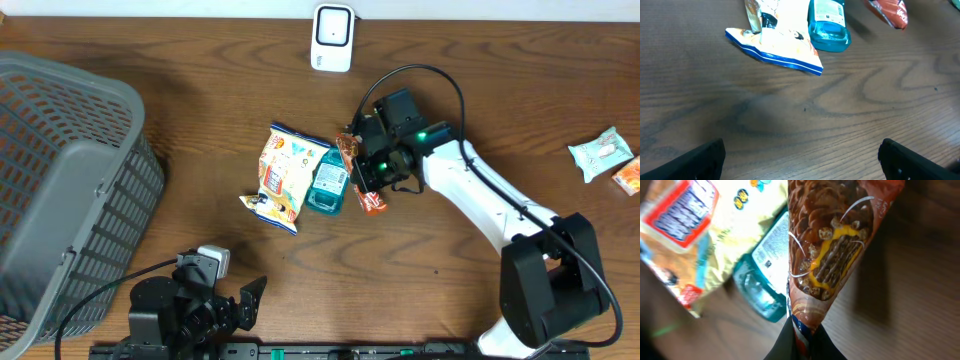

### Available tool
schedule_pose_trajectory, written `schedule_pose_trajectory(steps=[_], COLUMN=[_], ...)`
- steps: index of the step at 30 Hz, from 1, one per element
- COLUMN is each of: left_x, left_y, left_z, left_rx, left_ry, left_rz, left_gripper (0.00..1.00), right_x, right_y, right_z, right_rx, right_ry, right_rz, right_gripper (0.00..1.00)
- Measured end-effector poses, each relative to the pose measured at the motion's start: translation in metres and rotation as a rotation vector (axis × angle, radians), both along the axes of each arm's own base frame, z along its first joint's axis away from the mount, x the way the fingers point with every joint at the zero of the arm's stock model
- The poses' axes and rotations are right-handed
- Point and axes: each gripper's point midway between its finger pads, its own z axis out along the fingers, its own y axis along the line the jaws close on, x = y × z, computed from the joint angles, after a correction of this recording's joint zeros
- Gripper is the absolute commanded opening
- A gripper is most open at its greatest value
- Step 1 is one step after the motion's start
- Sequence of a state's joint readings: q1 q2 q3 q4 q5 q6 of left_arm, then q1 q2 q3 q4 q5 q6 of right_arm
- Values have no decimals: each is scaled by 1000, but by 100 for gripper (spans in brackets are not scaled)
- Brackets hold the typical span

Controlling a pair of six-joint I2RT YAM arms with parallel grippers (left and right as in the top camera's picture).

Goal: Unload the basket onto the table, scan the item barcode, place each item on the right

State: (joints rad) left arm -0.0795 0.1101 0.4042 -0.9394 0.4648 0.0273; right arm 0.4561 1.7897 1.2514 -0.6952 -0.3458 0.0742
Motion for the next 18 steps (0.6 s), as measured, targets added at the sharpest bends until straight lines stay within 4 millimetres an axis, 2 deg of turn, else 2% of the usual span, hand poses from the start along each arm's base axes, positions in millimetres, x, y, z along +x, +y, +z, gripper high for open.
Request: schedule_pose_trajectory(steps=[4, 6, 10, 12, 13, 18], left_x=[0, 0, 0, 0, 0, 0], left_y=[0, 0, 0, 0, 0, 0], left_z=[0, 0, 0, 0, 0, 0], left_rx=[0, 0, 0, 0, 0, 0], left_ry=[0, 0, 0, 0, 0, 0], left_rz=[0, 0, 0, 0, 0, 0], left_gripper=[98, 98, 98, 98, 98, 98], right_x=[-7, -14, -24, -26, -26, -32], right_y=[7, 11, 18, 16, 14, -4], right_z=[-19, -32, -42, -43, -44, -48], right_rx=[-54, -83, -118, -140, -156, -238], right_ry=[9, 21, 26, 18, 19, 54], right_rz=[61, 107, 165, 181, 182, 152], right_gripper=[1, 8, 49, 85, 99, 99])
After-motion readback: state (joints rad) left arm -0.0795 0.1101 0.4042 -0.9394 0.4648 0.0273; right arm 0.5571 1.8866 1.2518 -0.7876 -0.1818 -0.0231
